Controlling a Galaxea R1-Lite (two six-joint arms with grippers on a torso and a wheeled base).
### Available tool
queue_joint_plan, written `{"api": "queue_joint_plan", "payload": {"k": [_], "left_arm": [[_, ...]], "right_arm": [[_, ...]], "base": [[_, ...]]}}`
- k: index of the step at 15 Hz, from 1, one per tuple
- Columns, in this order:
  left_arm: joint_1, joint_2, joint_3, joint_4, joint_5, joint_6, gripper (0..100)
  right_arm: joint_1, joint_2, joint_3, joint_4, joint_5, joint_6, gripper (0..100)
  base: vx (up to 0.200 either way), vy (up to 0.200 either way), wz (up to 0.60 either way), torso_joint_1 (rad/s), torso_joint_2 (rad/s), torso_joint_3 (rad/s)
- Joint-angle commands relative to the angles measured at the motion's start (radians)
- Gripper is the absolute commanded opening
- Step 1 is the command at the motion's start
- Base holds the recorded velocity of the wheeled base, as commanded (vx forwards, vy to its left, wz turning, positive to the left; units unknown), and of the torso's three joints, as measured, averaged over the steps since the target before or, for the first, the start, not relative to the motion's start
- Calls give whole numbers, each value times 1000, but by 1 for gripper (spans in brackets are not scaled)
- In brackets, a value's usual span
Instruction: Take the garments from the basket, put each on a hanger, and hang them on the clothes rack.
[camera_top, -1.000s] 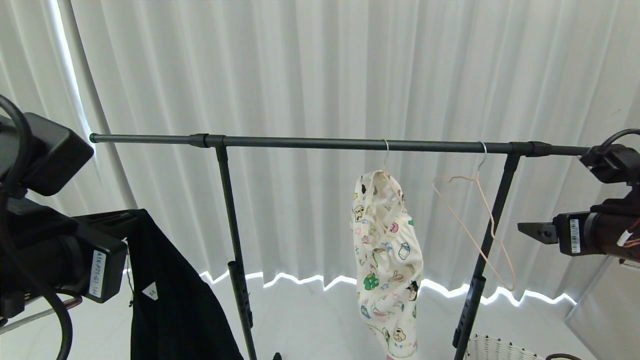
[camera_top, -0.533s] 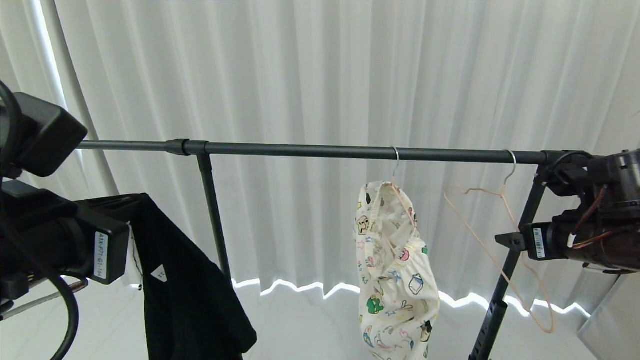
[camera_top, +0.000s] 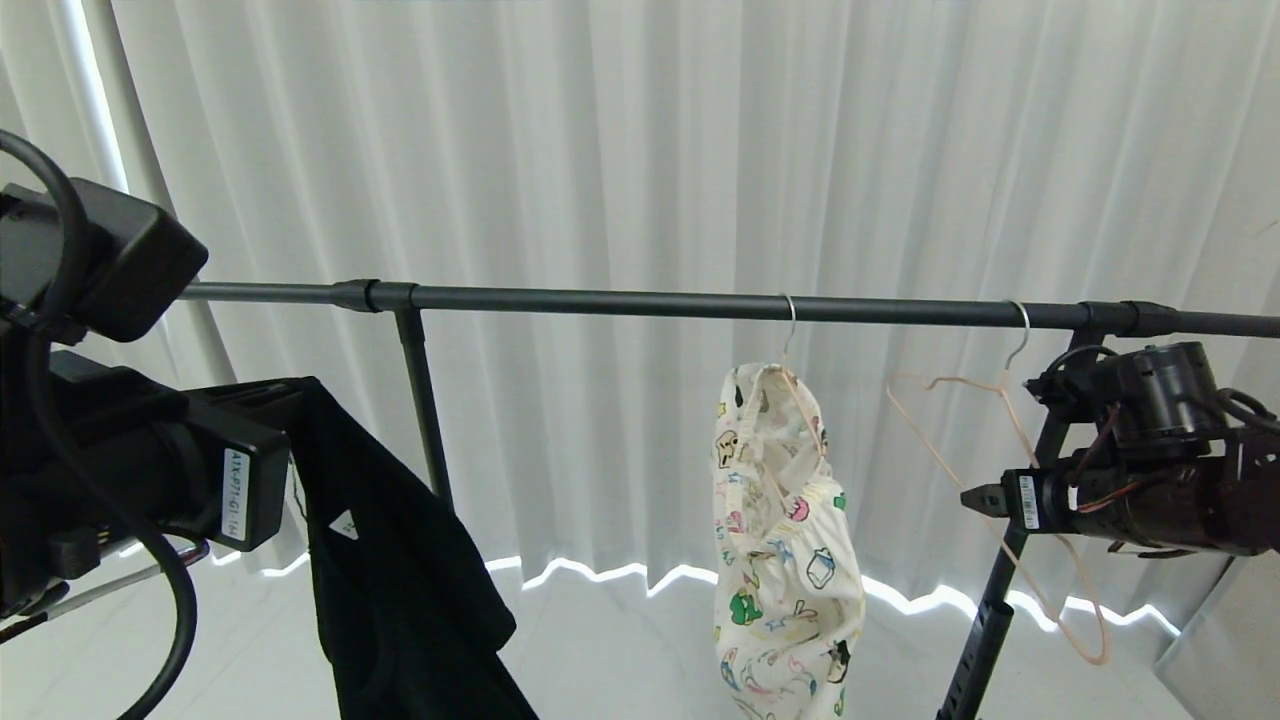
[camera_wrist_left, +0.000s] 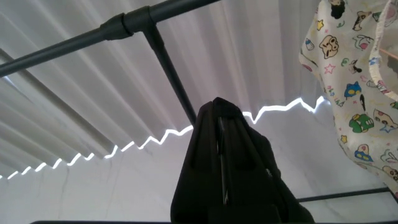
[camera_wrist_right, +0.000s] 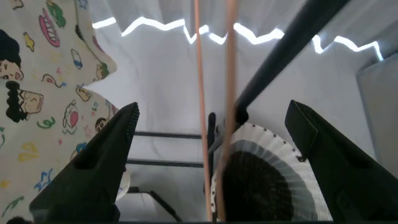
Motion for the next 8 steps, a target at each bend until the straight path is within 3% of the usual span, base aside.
{"api": "queue_joint_plan", "payload": {"k": [1,8], "left_arm": [[0,4,0,1,1,0,0],[0,7,0,1,-1,-3,0]], "right_arm": [[-2,33,2,0,1,1,0],[-10,30,3,-69,-4,4,0]], "base": [[0,0,0,0,0,0],[0,0,0,0,0,0]]}}
